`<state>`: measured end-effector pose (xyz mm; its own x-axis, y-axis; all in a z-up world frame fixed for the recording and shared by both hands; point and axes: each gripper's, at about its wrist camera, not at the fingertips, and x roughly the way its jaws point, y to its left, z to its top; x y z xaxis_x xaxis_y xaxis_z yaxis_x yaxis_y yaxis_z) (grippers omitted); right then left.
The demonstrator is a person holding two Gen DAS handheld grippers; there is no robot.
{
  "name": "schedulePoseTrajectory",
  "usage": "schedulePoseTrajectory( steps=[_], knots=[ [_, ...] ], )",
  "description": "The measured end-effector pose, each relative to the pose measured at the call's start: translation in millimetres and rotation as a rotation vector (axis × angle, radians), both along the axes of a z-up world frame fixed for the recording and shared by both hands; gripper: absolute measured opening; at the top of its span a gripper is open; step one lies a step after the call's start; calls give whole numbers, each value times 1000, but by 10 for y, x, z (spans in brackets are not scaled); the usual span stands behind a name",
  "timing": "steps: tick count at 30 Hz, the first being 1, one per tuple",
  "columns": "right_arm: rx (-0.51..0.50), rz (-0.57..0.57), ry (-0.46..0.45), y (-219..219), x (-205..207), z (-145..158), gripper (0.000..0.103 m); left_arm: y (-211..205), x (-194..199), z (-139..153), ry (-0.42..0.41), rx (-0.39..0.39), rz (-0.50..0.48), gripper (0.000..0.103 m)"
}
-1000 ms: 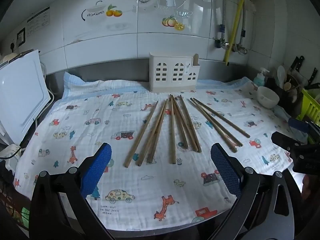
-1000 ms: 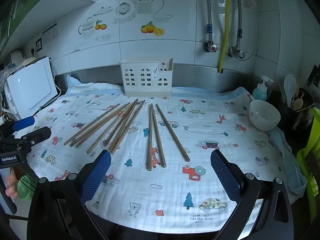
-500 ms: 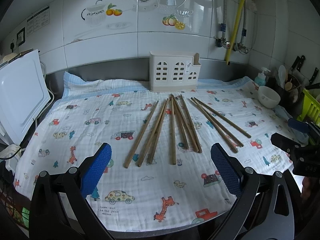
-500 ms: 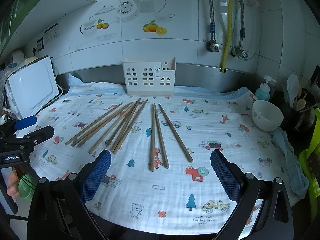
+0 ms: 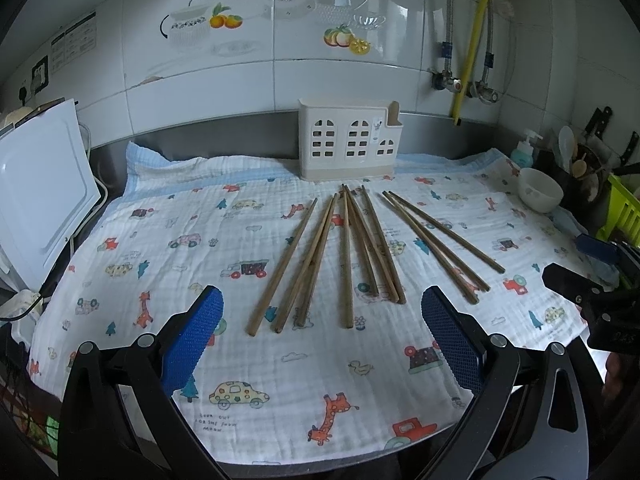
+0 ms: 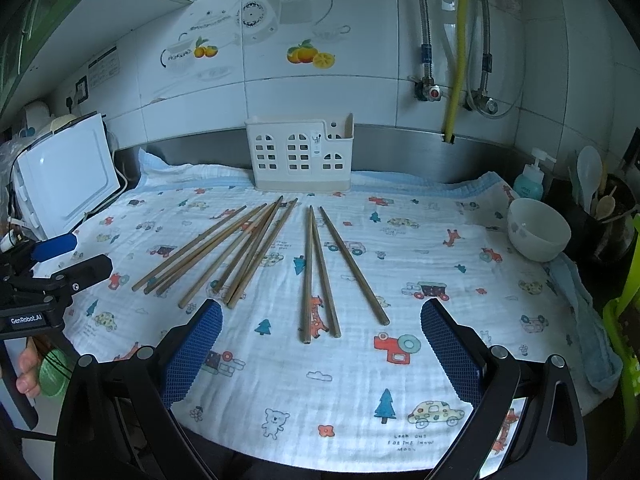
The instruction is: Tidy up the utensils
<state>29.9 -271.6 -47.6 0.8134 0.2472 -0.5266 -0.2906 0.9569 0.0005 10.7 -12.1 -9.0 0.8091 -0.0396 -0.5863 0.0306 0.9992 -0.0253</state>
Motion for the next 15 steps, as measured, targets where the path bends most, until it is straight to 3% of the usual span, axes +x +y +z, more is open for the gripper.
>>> schedulePoseTrajectory(
  steps=[15],
  knots=[
    [4,2,18,-18,73,-50,96,33,91,-56,19,-6,10,98]
  ],
)
